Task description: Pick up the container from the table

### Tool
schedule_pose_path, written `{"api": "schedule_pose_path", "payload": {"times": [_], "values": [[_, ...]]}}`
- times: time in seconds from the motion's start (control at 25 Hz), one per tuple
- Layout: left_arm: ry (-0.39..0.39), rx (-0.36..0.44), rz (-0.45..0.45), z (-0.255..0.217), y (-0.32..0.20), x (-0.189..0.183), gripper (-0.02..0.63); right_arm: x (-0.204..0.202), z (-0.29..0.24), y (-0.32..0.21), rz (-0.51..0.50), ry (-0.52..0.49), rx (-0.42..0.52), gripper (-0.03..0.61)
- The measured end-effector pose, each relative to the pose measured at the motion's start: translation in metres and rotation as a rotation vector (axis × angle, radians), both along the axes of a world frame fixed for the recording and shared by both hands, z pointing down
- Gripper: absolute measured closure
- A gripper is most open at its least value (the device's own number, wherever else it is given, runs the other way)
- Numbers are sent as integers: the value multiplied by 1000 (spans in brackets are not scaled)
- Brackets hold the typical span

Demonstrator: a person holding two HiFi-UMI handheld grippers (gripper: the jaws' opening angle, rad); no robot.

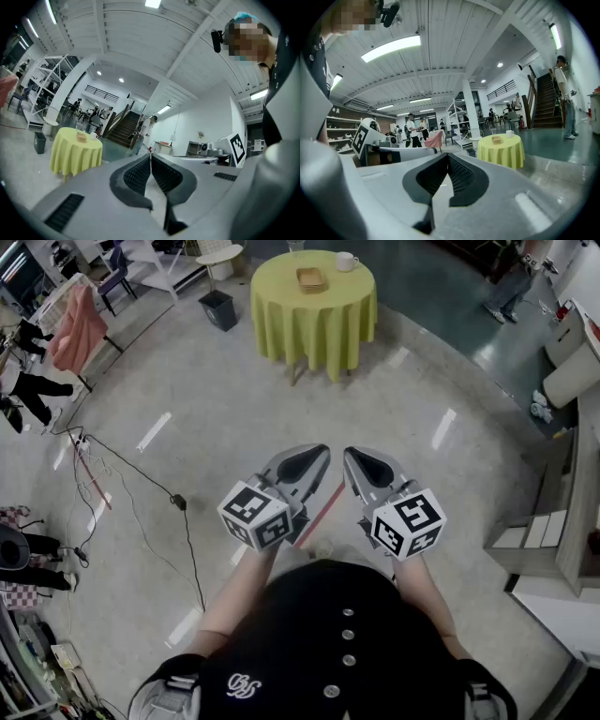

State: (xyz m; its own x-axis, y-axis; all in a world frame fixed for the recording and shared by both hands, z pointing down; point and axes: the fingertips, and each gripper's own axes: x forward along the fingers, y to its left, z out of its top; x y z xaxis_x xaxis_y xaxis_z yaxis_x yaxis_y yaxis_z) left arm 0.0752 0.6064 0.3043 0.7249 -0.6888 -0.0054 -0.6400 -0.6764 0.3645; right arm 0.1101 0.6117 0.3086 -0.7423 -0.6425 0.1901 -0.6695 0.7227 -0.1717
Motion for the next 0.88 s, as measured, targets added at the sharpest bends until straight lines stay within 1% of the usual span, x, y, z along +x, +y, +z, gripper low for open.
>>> {"api": "schedule_pose_path", "payload": {"times": [0.4,0.64,0.88], "values": [[8,-21,-3,7,-1,10,595,0,1,-5,-19,-6,-5,577],[12,-25,-34,7,-8,12,595,12,-1,-15,26,-99,-20,575],[19,-39,-74,11,-15,12,595,20,4,-17,17,-105,-33,575]]}}
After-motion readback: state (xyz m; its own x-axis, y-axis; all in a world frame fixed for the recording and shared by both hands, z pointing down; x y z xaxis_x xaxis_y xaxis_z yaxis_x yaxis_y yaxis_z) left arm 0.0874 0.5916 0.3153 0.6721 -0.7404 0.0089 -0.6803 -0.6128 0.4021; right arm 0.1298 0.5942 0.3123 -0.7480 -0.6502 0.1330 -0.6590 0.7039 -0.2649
